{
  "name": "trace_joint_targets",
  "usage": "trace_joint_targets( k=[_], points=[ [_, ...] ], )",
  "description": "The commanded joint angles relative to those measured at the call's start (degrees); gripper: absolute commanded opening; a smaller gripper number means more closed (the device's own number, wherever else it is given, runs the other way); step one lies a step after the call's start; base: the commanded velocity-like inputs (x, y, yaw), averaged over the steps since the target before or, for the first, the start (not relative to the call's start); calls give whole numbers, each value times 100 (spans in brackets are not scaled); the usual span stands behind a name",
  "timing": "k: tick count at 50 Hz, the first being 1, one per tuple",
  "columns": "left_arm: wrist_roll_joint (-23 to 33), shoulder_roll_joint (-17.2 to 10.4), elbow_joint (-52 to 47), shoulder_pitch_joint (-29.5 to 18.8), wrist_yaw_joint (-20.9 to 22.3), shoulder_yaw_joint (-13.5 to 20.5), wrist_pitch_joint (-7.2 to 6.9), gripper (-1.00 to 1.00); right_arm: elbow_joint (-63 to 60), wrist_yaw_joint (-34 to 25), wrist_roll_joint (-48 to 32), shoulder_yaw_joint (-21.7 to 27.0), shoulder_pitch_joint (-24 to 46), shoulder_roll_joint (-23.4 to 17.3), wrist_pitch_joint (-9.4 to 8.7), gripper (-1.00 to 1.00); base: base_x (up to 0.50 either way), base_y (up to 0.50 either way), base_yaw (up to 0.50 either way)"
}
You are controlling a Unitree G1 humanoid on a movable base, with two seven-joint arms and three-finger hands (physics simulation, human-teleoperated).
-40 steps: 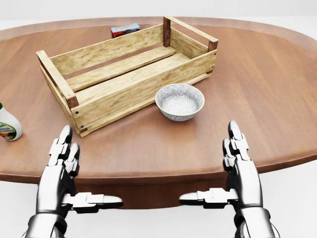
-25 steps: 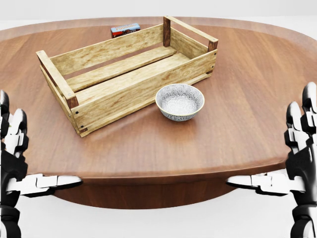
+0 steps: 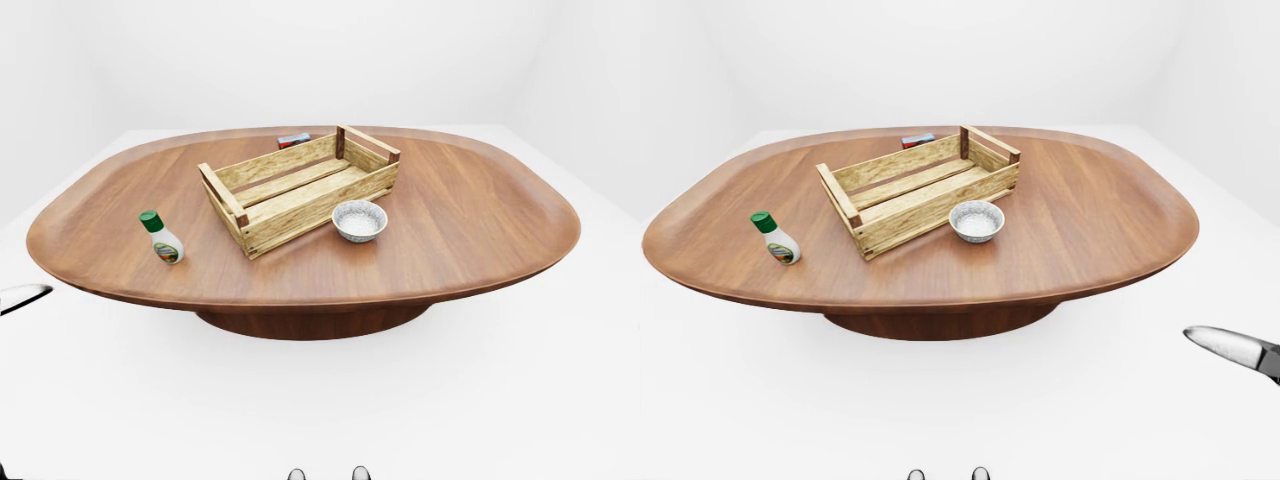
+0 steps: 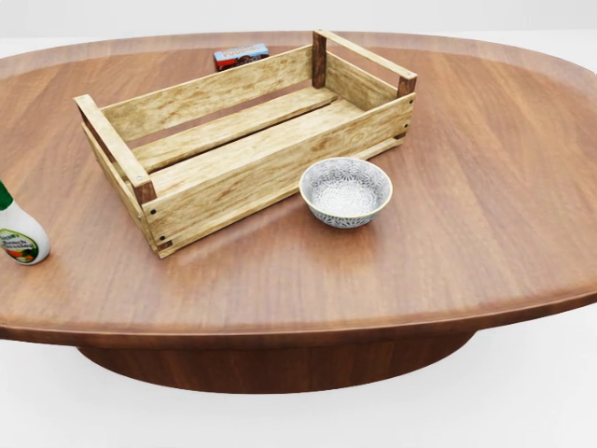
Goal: Pick up the salad dressing and put it in the tray.
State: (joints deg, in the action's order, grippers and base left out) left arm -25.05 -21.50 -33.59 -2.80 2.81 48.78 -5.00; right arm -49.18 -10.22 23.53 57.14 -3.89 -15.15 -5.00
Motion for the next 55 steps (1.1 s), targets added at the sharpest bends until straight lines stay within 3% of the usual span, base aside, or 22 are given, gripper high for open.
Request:
trace_joint_targets(
  k=[1, 6, 13, 24, 38, 55],
  points=[
    [-847, -861, 217, 174, -53, 1639, 0, 100, -371, -81, 262, 1238, -106, -497, 0, 100, 2, 50, 0],
    [-771, -806, 272, 210, -108, 1455, 0, 100, -418, -142, -476, 648, 36, -339, 0, 100, 1, 50, 0],
    [-793, -782, 225, 213, -121, 1436, 0, 100, -453, -348, -1000, 435, 171, -282, 0, 100, 2, 50, 0],
    [-794, -785, 123, 210, -136, 1468, 0, 100, -514, -610, -567, 471, 136, -150, 0, 100, 7, 50, 0],
    [-743, -761, 100, 217, -99, 1474, 0, 100, -510, -880, -1096, 141, 73, -21, 0, 100, 40, 39, 0],
    [-634, -726, 259, 219, -22, 1397, 0, 100, -534, -1052, -1062, 139, 56, 75, 0, 100, 45, 32, 0]
  ],
)
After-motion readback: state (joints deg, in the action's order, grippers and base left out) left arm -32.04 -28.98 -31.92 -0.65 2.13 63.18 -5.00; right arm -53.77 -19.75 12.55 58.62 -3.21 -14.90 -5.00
